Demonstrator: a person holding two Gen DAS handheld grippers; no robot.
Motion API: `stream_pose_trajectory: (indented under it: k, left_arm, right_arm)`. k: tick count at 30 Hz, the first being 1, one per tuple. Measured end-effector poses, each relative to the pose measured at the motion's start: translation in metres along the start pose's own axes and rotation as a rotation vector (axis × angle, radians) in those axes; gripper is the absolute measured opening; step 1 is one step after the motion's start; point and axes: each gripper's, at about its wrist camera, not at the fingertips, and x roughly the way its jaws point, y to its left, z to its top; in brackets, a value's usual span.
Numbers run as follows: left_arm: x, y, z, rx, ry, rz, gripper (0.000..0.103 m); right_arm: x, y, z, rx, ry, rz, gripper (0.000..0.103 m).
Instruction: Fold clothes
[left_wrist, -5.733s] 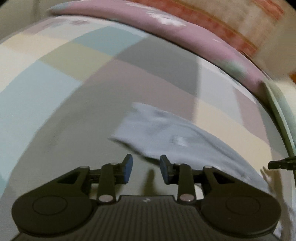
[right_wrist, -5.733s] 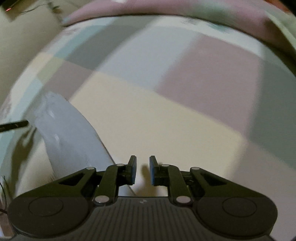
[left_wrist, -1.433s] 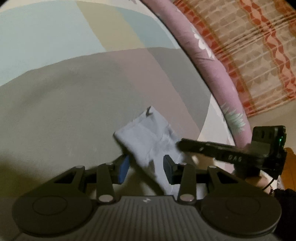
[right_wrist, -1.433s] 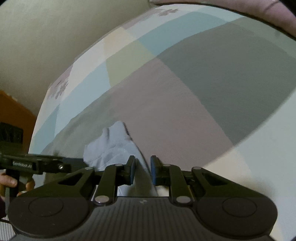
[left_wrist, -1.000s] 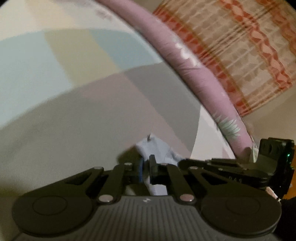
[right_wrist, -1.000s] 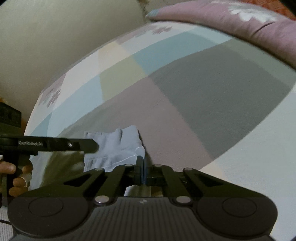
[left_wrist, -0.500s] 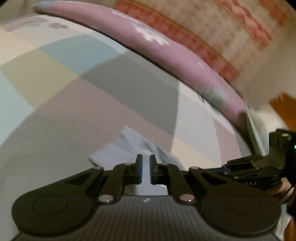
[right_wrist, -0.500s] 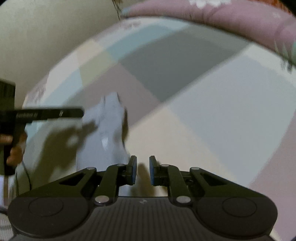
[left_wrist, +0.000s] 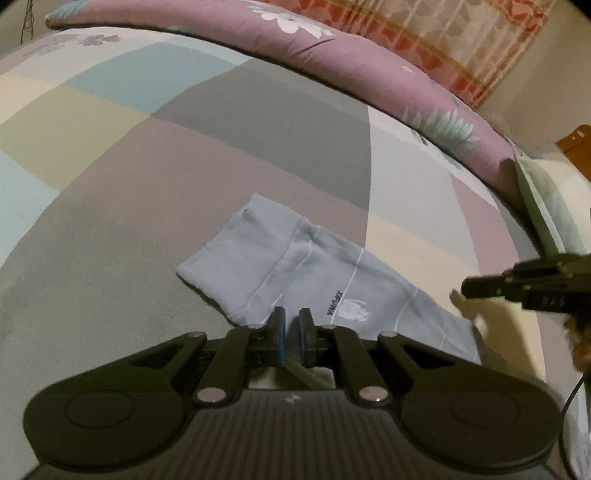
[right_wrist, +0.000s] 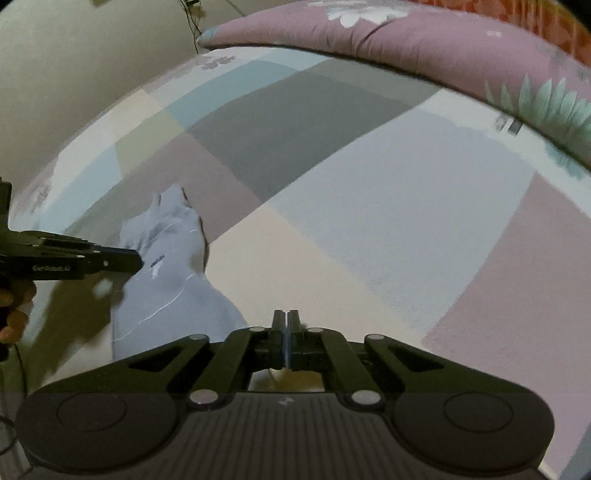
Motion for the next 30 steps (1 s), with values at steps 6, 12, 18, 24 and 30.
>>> stream_pose_trajectory:
  k: [6, 12, 18, 24, 30]
  left_arm:
    - [0.005, -0.016, 0.012, 0.066, -0.027, -0.030, 0.011]
    - [0.013, -0.011, 0.010, 0.067, -0.006, 0.007, 0.011]
    - [0.010, -0.006, 0.006, 0.061, -0.009, -0.006, 0.012]
    - [0.011, -0.005, 0.003, 0.053, -0.026, -0.006, 0.013]
    - [0.010, -0.011, 0.010, 0.067, -0.010, 0.031, 0.013]
  right_arm:
    - [0.007, 0.013, -0.002, -0.003, -0.001, 0.057, 0.022]
    - [0.035, 0.038, 0.023, -0.025, -0.067, 0.108, 0.023]
    - [0.053, 0.075, 0.015, -0.221, -0.052, 0.030, 0.024]
    - [0.054, 0.090, 0.013, -0.316, -0.045, -0.012, 0.005]
    - [0.046, 0.062, 0.035, -0.158, -0.110, -0.130, 0.008]
